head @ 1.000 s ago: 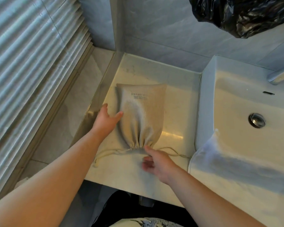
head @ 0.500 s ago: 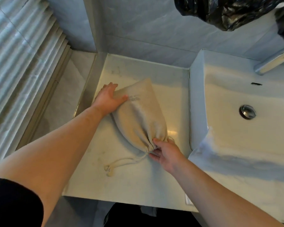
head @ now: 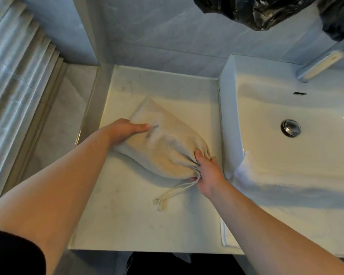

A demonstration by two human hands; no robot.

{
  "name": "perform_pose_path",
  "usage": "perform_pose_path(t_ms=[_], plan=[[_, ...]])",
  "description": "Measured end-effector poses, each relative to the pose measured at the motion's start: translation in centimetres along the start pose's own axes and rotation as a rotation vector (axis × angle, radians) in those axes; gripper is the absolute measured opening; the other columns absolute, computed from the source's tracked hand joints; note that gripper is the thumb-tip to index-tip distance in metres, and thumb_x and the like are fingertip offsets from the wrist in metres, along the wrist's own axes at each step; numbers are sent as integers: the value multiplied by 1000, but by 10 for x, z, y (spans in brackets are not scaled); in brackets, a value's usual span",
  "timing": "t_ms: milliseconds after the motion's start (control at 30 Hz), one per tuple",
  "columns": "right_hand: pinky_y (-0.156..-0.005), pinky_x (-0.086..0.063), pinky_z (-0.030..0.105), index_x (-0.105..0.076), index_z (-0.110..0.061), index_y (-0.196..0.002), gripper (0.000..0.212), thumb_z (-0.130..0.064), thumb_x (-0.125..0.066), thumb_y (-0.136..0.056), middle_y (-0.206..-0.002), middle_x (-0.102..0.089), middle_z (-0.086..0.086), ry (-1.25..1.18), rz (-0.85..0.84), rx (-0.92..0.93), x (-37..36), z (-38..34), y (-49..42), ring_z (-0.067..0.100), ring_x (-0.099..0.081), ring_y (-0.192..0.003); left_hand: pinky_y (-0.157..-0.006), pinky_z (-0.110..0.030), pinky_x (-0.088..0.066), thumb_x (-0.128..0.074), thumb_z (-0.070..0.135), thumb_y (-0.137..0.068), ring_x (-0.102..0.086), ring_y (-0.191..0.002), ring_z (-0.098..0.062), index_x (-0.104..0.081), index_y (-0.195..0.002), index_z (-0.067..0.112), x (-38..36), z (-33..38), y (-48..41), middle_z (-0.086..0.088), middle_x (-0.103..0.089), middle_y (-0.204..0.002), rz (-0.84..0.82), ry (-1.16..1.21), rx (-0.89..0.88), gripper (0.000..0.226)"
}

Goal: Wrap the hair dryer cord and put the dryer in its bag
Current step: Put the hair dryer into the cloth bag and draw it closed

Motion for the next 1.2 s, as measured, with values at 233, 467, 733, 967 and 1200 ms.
perform_pose_path(t_ms=[233, 467, 733, 967, 1200], plan=[[-92, -53, 53, -60, -24, -113, 27, -21, -68, -87, -115, -71, 9, 151, -83, 121, 6, -16, 21, 28, -69, -101, -70, -36, -58, -84, 51, -63, -74, -76, -24, -67, -114, 10, -18, -47, 49, -14, -77, -98, 21, 377, -42, 68], [-91, -55, 46, -65, -31, -108, 27, -27, -72, -83, -107, -74, -1, 316, -202, 305, -4, -72, 69, 20, -70, -100, -68, -35, -59, -70, 44, -82, -74, -77, -22, -68, -119, 9, -18, -50, 97, -10, -76, -97, 144, 593, -97, 51], [-74, -58, 38, -63, -22, -115, 27, -20, -66, -87, -106, -74, 4, 164, -175, 439, 82, -161, 119, 22, -71, -96, -60, -34, -56, -59, 45, -75, -73, -79, -19, -66, -119, 16, -93, 63, 147, -2, -77, -92, 37, 538, -310, 53], [-79, -56, 42, -62, -17, -120, 34, -20, -65, -86, -109, -73, 10, -25, 0, 502, 229, -210, 133, 28, -70, -99, -61, -40, -56, -65, 53, -68, -71, -96, -33, -63, -122, 20, -229, 156, 159, -10, -75, -108, -141, 388, -410, 63], [-69, -58, 38, -62, -15, -119, 33, -17, -64, -87, -107, -74, 12, -188, 113, 510, 386, -239, 139, 29, -71, -95, -64, -40, -57, -67, 55, -65, -71, -97, -34, -63, -123, 18, -386, 211, 171, -12, -75, -108, -247, 270, -447, 69]])
Point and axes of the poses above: each hand's wrist, its own y-axis away from the middle knuckle, its own x-axis out of the back of the hand, z = x × y, the point moved 6 cm from there along -y, towards the middle knuckle
